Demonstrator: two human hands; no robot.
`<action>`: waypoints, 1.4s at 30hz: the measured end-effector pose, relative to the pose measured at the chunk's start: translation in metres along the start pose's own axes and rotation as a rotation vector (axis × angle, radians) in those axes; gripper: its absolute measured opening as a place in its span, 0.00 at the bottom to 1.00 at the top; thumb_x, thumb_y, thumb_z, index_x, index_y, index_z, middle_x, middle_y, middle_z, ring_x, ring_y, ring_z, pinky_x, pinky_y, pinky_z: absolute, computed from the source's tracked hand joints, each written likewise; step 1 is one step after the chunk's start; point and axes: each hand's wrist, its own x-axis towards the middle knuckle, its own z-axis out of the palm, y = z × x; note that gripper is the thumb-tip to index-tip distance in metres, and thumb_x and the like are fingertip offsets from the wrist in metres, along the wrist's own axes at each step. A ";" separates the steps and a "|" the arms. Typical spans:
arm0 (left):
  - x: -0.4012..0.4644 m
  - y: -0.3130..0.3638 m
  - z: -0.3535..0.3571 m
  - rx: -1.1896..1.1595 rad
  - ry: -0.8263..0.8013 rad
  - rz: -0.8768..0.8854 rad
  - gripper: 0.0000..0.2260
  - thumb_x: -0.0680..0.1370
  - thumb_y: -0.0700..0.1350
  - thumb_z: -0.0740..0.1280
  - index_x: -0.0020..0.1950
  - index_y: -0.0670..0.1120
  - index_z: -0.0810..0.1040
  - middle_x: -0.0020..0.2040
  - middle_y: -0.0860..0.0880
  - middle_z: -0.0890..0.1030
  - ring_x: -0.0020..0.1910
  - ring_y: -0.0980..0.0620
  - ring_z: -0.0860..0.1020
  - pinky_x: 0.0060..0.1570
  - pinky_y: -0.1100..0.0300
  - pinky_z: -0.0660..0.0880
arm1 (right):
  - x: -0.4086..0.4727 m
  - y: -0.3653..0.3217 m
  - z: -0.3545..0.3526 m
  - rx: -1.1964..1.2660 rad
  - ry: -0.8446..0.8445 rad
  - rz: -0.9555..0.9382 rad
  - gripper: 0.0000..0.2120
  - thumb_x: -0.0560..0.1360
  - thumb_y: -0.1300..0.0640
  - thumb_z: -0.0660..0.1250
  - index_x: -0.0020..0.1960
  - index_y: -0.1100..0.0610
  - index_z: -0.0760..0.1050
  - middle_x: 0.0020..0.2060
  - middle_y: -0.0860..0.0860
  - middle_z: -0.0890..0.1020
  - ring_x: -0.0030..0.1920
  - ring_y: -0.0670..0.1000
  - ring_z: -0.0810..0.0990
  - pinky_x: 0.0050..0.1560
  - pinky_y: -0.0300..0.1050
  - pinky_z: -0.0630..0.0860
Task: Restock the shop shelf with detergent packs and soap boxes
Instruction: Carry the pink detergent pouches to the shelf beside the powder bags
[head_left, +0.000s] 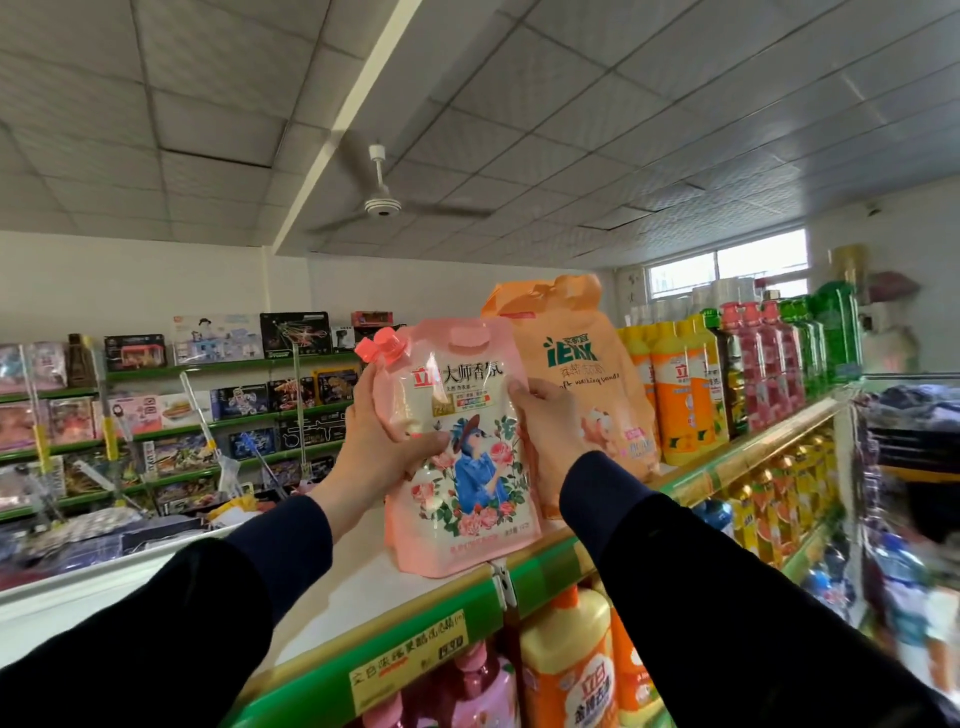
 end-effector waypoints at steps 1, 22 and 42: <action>0.000 0.000 -0.001 0.006 0.004 0.035 0.55 0.60 0.48 0.85 0.79 0.60 0.56 0.72 0.44 0.72 0.64 0.41 0.79 0.55 0.39 0.82 | 0.000 0.001 -0.003 -0.026 0.011 -0.006 0.12 0.80 0.54 0.68 0.47 0.63 0.81 0.41 0.58 0.86 0.42 0.62 0.85 0.47 0.55 0.82; -0.034 0.023 -0.022 0.270 0.135 0.076 0.19 0.76 0.48 0.76 0.36 0.35 0.77 0.53 0.48 0.78 0.61 0.43 0.75 0.59 0.52 0.69 | -0.007 0.018 -0.013 -0.040 0.118 0.037 0.12 0.81 0.61 0.63 0.45 0.54 0.84 0.45 0.58 0.88 0.51 0.63 0.86 0.53 0.66 0.82; -0.043 0.031 -0.014 0.345 0.101 0.101 0.15 0.78 0.53 0.73 0.37 0.44 0.80 0.46 0.53 0.78 0.45 0.57 0.76 0.44 0.62 0.70 | -0.007 0.023 -0.019 -0.061 0.167 0.067 0.12 0.77 0.54 0.71 0.35 0.51 0.86 0.40 0.55 0.89 0.42 0.59 0.87 0.47 0.55 0.84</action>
